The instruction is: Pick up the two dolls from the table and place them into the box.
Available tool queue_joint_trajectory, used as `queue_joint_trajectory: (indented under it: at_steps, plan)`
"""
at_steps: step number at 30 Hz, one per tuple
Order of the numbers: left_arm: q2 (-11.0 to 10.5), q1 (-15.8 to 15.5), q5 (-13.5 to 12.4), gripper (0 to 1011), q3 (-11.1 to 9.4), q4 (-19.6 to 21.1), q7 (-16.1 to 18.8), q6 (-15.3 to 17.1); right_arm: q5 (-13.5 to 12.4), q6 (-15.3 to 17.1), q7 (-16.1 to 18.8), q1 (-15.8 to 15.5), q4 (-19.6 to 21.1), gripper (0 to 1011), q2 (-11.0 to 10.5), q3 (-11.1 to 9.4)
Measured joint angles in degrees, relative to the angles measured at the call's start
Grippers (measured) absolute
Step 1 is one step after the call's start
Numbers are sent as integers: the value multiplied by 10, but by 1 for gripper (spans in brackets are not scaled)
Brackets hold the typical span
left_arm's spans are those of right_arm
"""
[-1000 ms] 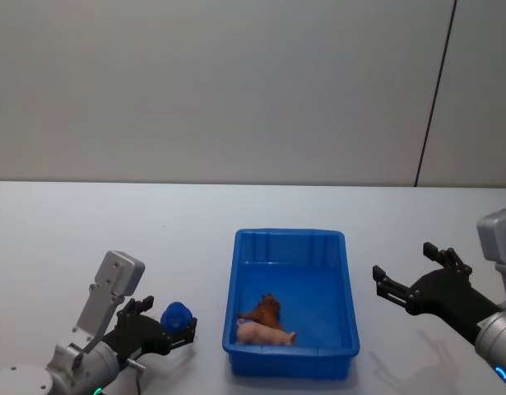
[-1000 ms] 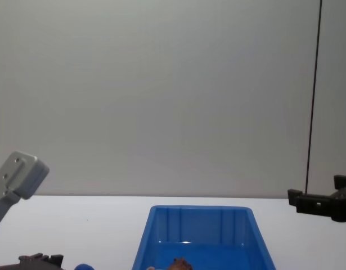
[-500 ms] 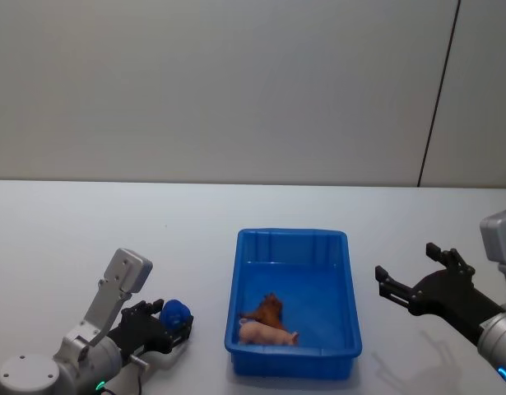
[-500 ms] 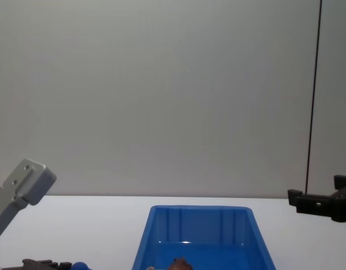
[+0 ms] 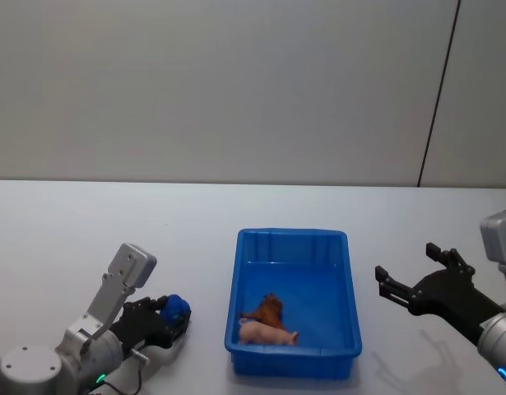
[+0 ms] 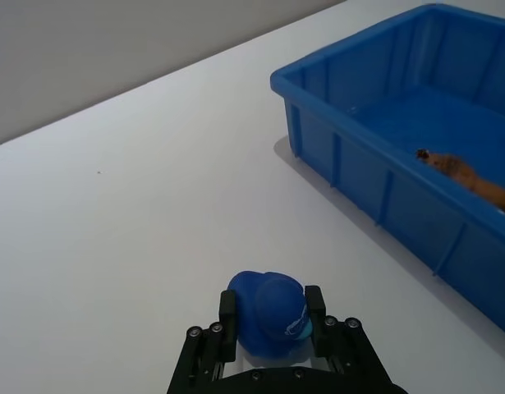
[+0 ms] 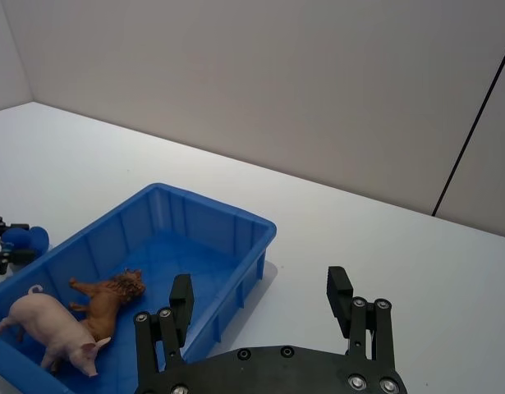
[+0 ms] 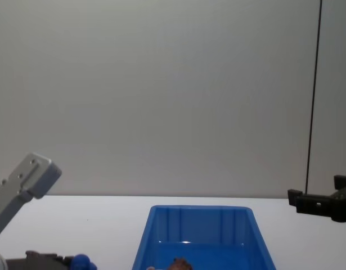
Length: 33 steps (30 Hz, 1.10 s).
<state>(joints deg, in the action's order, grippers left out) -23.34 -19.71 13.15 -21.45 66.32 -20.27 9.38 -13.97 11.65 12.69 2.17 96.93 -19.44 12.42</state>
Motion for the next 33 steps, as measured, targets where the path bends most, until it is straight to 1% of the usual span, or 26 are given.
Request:
queue_joint_trajectory:
  at_steps: [10,17,23,28,29,30,31,33]
  plan:
    - [-5,-6,-21,434,6,47,-3,-4,0,0,0,0,0,1001,0,0]
    - [1,-18,-33,387,5,67,-17,-17,0,0,0,0,0,1001,0,0]
    - [16,-36,-38,352,-1,69,-41,-37,0,0,0,0,0,1001,0,0]
    - [35,-57,-38,314,-11,55,-65,-57,0,0,0,0,0,1000,0,0]
    - [38,-59,-38,317,-13,53,-70,-60,0,0,0,0,0,1001,0,0]
    - [42,-63,-38,341,-14,50,-74,-63,0,0,0,0,0,1000,0,0]
    - [46,-67,-37,403,-17,45,-81,-67,0,0,0,0,0,1001,0,0]
    - [55,-76,-36,445,-21,36,-90,-74,0,0,0,0,0,1000,0,0]
